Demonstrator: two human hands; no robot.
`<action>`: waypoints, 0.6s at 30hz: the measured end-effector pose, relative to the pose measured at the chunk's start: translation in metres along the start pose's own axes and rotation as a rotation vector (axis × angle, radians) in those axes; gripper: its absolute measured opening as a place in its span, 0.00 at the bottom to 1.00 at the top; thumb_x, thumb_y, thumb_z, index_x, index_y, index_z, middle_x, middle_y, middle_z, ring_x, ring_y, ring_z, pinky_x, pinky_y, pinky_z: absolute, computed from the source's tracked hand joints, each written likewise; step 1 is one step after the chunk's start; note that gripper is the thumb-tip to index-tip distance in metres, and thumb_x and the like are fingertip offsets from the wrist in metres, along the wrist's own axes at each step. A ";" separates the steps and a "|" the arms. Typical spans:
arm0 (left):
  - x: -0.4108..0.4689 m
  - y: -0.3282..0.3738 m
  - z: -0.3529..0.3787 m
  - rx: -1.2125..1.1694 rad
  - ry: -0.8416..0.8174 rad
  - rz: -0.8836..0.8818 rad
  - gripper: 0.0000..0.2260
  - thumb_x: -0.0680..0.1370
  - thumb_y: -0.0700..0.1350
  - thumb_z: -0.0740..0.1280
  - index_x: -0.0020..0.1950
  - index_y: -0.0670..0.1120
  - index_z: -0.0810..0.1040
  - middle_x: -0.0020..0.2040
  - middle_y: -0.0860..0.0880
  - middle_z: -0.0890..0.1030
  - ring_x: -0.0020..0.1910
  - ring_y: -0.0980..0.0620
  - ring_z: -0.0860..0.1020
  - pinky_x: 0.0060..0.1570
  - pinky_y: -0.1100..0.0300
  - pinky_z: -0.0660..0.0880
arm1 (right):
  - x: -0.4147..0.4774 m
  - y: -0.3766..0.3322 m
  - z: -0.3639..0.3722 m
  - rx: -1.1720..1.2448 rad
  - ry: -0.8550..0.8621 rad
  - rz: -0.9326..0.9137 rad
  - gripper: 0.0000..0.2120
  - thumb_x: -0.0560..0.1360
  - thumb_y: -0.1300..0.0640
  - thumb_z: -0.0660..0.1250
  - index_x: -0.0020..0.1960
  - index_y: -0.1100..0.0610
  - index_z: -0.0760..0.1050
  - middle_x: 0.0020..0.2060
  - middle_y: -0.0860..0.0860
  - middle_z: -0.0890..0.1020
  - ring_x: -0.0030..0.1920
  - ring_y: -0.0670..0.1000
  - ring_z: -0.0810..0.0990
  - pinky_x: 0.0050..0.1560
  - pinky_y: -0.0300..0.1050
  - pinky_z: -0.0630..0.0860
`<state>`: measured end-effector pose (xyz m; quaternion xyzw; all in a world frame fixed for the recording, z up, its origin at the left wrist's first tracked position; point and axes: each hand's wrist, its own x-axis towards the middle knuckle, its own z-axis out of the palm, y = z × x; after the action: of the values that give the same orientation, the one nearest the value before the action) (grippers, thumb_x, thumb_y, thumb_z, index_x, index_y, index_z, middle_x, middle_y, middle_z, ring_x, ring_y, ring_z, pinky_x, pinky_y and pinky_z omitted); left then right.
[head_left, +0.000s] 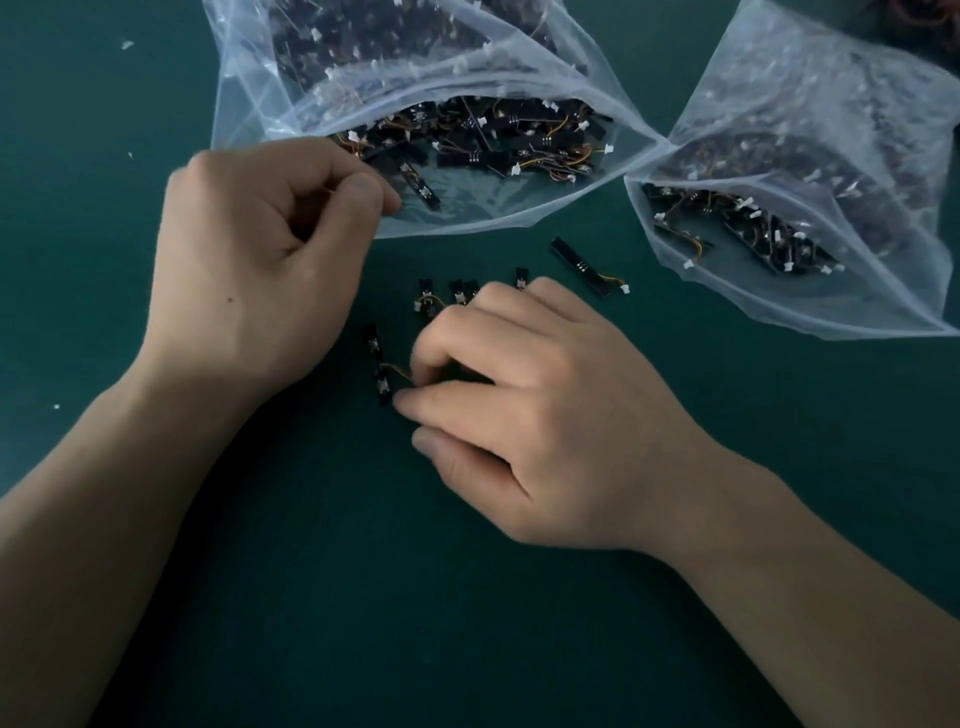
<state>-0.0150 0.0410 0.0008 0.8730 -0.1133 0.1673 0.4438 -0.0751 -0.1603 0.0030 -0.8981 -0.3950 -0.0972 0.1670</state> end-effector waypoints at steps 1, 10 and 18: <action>0.000 0.000 0.000 -0.001 -0.009 -0.003 0.11 0.82 0.46 0.64 0.47 0.51 0.86 0.27 0.50 0.76 0.26 0.48 0.72 0.28 0.53 0.69 | 0.000 0.000 0.000 0.003 -0.008 0.010 0.11 0.82 0.52 0.67 0.52 0.54 0.86 0.50 0.50 0.82 0.47 0.54 0.74 0.48 0.51 0.66; -0.006 -0.013 -0.028 0.173 -0.437 0.140 0.08 0.71 0.49 0.70 0.36 0.49 0.73 0.32 0.50 0.75 0.29 0.48 0.70 0.30 0.55 0.67 | -0.006 0.034 -0.006 0.157 0.374 0.226 0.04 0.78 0.62 0.70 0.50 0.61 0.83 0.41 0.52 0.79 0.44 0.54 0.77 0.48 0.56 0.74; -0.006 -0.017 -0.028 0.216 -0.466 0.206 0.11 0.66 0.57 0.74 0.39 0.56 0.75 0.40 0.54 0.79 0.34 0.53 0.75 0.32 0.56 0.70 | -0.015 0.057 -0.012 0.177 0.232 0.351 0.14 0.77 0.53 0.71 0.60 0.55 0.81 0.57 0.48 0.80 0.61 0.51 0.77 0.68 0.60 0.67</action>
<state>-0.0199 0.0736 0.0018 0.9142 -0.2820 0.0175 0.2907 -0.0429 -0.2113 -0.0030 -0.9176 -0.2179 -0.1344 0.3041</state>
